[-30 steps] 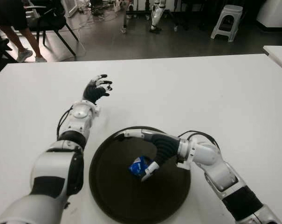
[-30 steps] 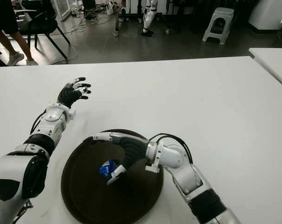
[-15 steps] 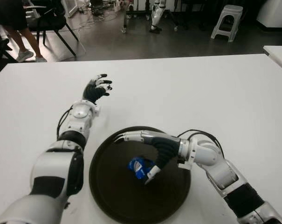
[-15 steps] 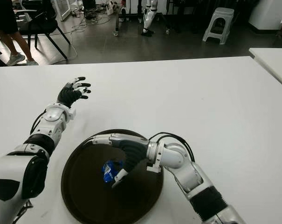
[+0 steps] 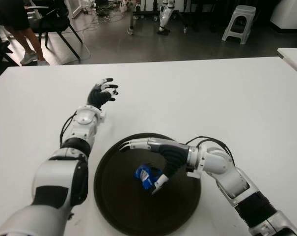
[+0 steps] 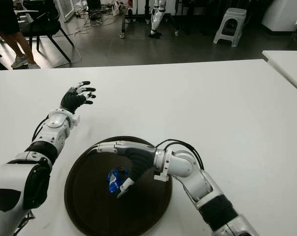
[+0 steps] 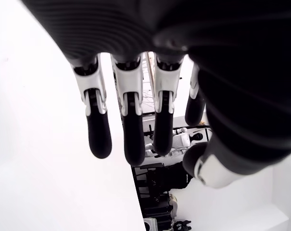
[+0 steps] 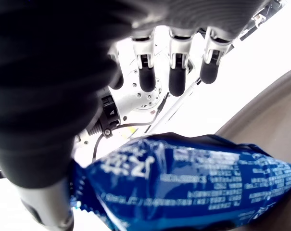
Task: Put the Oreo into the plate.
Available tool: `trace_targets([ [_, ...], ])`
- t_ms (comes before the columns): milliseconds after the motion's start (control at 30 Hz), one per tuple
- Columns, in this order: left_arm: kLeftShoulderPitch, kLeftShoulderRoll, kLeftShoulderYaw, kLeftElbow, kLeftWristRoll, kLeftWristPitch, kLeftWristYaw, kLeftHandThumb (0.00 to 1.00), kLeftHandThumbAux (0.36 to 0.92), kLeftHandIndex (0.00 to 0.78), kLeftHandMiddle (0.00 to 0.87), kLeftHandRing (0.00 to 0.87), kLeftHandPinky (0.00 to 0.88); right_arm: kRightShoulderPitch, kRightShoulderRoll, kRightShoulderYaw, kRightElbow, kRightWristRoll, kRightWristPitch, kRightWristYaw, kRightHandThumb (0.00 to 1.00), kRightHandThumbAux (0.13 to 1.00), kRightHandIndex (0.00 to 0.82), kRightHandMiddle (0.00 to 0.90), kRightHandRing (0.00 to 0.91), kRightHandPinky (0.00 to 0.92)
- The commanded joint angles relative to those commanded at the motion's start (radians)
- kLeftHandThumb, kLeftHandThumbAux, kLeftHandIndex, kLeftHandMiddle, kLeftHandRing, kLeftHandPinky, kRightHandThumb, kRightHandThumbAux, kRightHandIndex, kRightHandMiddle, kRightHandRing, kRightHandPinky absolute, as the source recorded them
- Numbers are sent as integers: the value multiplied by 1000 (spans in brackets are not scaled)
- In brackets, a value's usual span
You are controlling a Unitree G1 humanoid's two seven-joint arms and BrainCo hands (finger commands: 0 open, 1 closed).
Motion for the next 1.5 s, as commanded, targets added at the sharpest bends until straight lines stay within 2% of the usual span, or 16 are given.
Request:
trace_targets([
  [400,-1,1,-1,0,1,2,-2,136,703,204,318,333,374,-5,7,-6,18,-3,-22,-31,0,791,73,113,105,99],
  [733,1,-1,0,-2,-2,-3,-4,141,686,189,317,337,380,-9,-5,-3,7,4,-7,-18,0,802,74,111,108,107],
  [1000,-1,-1,-2,-3,1,1,2,133,720,189,316,335,377,-21,-12,-9,12,-31,-13,-38,0,776,64,100,96,93],
  [1133,-1,0,-6,-3,4,2,4,120,721,188,313,336,381,-57,-38,-20,26,-126,-44,-89,0,766,65,99,95,84],
  [1267,-1,0,-6,-2,4,1,1,118,718,187,312,337,384,-113,-66,-10,64,-285,-75,-171,0,771,65,96,90,77],
  [1367,0,1,-6,-2,4,1,1,119,715,187,314,340,390,-165,-80,14,174,-408,-114,-271,0,762,61,87,77,66],
  [1500,2,2,-5,-2,3,-3,-3,116,717,189,317,346,393,-169,-105,20,170,-486,-121,-333,0,768,52,67,50,56],
])
